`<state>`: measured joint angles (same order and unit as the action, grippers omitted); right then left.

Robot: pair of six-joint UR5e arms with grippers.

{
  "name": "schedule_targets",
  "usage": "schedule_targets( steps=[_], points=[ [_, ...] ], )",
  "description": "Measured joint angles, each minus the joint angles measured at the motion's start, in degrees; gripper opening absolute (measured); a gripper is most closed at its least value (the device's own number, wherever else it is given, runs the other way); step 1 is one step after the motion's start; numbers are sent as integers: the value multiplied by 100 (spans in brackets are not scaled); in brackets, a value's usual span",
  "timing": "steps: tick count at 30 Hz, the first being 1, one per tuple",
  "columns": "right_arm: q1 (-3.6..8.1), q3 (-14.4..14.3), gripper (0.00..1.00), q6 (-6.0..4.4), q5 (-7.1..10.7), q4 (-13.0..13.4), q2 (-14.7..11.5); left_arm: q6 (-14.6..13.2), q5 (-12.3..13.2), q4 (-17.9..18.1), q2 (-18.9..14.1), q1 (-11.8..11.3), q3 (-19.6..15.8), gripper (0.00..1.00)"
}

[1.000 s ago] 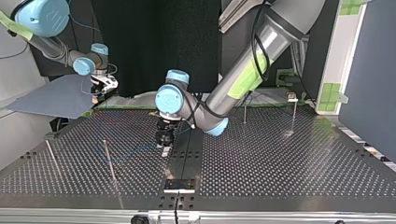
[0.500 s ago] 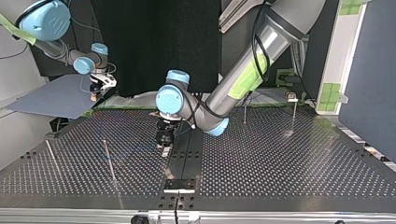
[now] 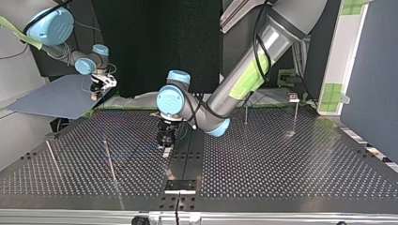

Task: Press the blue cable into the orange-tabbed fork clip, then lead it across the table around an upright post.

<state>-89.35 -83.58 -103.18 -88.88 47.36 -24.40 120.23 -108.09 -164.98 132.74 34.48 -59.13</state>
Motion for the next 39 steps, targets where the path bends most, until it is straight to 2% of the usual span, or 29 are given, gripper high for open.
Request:
schedule_targets(
  steps=[6,16,21,32,39],
  points=[
    [16,84,0,6,0,24,23,0,-8,0,0,0,0,99],
    [66,114,0,-19,1,273,49,-2,-16,0,0,8,0,99],
    [96,132,0,-24,12,314,61,-2,-18,-5,0,20,0,99],
    [127,198,0,-3,36,258,196,-9,-23,-63,0,27,0,99],
    [139,268,0,6,46,112,252,-59,-23,-289,-6,32,0,99]
  ],
)
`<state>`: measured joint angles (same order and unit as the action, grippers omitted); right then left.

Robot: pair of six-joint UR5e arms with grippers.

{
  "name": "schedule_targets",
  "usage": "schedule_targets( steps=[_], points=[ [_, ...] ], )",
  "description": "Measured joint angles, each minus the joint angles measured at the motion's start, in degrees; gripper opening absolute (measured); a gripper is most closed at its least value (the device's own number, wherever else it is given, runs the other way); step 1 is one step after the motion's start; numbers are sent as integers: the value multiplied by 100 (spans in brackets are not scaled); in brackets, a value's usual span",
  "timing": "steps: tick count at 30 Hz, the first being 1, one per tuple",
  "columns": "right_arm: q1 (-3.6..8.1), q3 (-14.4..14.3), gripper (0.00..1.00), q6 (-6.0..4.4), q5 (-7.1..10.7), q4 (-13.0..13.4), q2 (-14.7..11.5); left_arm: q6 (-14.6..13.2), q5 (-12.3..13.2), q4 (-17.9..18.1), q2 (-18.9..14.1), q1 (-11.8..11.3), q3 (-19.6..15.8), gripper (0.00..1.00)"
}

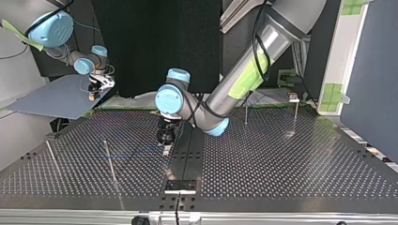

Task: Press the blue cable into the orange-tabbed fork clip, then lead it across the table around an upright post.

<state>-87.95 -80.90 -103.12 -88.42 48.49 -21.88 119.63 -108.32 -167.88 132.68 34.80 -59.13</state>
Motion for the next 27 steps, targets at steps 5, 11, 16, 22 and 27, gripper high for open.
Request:
schedule_targets(
  steps=[5,11,16,22,27],
  points=[
    [1,66,0,32,2,-203,3,-31,-11,-196,-23,-3,0,99],
    [-2,93,0,71,-1,-337,8,-114,-129,-446,-193,-33,0,99],
    [-2,95,0,84,-1,-392,9,-128,-152,-666,-256,-39,0,99],
    [0,96,0,74,-1,-411,10,-199,-161,-946,-261,-67,0,99],
    [2,96,0,65,-1,-410,10,-280,-151,-1155,-261,-97,0,99]
  ],
)
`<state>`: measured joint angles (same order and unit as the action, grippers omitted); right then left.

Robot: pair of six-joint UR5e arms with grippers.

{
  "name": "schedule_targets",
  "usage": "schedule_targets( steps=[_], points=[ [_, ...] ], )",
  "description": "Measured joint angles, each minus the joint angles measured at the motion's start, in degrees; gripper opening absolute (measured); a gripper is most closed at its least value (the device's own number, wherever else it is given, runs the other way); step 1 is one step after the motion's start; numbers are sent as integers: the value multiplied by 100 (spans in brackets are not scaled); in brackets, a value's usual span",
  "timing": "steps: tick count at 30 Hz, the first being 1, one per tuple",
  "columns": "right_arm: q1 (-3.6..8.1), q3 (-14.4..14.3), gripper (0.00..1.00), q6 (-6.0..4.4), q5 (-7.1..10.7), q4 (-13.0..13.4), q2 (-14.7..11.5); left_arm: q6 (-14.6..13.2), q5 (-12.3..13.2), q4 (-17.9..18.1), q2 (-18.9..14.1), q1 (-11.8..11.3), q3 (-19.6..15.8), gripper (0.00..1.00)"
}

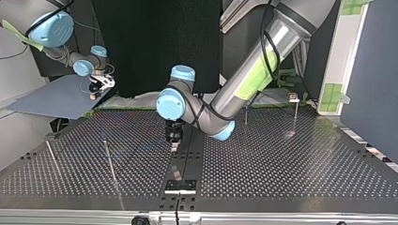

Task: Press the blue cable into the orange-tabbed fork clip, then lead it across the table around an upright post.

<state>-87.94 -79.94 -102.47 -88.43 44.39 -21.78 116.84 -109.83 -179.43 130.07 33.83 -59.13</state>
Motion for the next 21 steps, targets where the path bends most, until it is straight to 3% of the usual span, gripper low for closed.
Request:
schedule_targets(
  steps=[7,21],
  points=[
    [0,0,0,-2,0,-6,1,-108,56,-317,2,-38,0,99],
    [0,-4,0,11,12,-10,14,-268,443,-1011,-96,-64,0,99]
  ],
)
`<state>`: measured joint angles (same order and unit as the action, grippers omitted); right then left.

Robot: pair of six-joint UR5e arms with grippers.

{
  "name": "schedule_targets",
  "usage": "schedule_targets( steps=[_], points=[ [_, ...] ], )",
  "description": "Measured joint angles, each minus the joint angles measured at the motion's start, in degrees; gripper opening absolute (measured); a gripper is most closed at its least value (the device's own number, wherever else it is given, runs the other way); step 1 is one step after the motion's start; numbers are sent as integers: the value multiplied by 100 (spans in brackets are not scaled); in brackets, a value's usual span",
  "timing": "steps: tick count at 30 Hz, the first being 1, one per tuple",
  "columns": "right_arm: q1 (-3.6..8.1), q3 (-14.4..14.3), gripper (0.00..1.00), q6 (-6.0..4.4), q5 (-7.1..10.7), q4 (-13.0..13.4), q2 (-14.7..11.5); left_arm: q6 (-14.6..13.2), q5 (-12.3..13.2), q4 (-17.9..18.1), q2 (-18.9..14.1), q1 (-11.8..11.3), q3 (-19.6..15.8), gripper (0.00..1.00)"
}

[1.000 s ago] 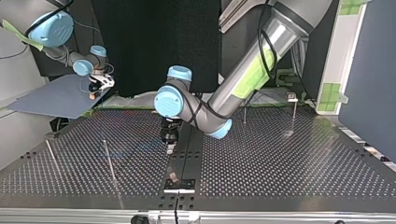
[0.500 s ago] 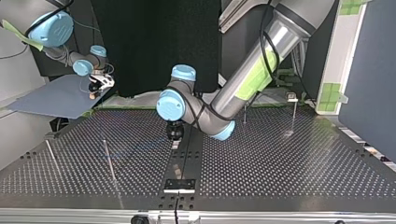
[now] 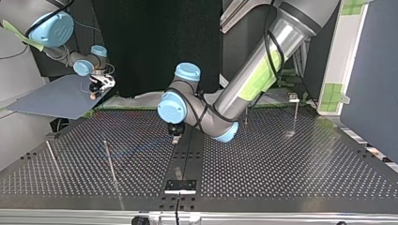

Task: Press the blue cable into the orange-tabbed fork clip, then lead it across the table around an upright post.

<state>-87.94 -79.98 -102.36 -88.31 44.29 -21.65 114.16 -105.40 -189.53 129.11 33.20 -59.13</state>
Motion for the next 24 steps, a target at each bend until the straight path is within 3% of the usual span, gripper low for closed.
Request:
schedule_targets(
  steps=[15,24],
  points=[
    [5,0,0,38,1,-62,2,26,172,-676,-23,-55,0,99],
    [24,2,0,102,-23,-102,-1,27,159,-561,-23,-109,0,99]
  ],
)
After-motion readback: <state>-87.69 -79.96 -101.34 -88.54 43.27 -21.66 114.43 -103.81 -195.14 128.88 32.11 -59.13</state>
